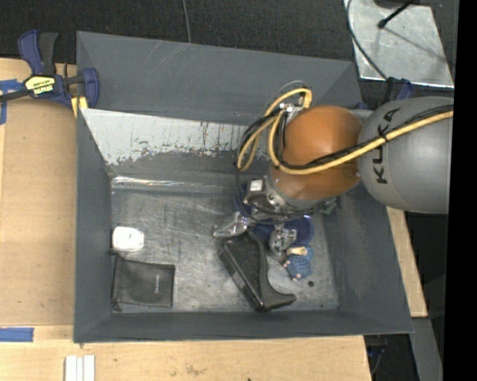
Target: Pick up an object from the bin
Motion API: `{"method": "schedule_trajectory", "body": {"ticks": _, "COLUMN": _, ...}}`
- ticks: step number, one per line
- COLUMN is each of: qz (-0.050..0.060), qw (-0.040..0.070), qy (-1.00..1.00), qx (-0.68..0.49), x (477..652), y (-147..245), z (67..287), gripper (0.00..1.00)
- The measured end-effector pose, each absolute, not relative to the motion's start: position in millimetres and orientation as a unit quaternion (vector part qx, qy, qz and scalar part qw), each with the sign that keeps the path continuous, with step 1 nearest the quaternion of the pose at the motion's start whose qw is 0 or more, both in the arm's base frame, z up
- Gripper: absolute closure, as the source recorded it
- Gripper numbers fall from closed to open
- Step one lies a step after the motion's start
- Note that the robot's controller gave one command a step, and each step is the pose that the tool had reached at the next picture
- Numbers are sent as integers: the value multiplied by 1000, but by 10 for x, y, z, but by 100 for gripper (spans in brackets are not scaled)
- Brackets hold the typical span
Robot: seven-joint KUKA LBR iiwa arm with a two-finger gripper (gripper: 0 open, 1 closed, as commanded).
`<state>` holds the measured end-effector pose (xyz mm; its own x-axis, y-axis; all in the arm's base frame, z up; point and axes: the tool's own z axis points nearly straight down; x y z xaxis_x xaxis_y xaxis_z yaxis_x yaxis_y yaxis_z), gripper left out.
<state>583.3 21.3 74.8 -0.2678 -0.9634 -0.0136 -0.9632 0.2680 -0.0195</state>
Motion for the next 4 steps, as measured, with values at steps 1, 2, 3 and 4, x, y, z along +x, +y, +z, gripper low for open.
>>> {"method": "schedule_trajectory", "body": {"ticks": 1, "qz": -3, "qw": 14, "qy": 796, "qx": -605, "x": 5852, "y": 237, "z": 776, "gripper": 100}}
{"method": "schedule_trajectory", "body": {"ticks": 2, "qz": 1, "qw": 6, "qy": 841, "qx": -541, "x": 5933, "y": 175, "z": 767, "gripper": 100}}
{"method": "schedule_trajectory", "body": {"ticks": 3, "qz": 0, "qw": 7, "qy": 841, "qx": -540, "x": 5944, "y": 170, "z": 773, "gripper": 100}}
{"method": "schedule_trajectory", "body": {"ticks": 4, "qz": -2, "qw": -1, "qy": 893, "qx": -451, "x": 6010, "y": 220, "z": 770, "gripper": 100}}
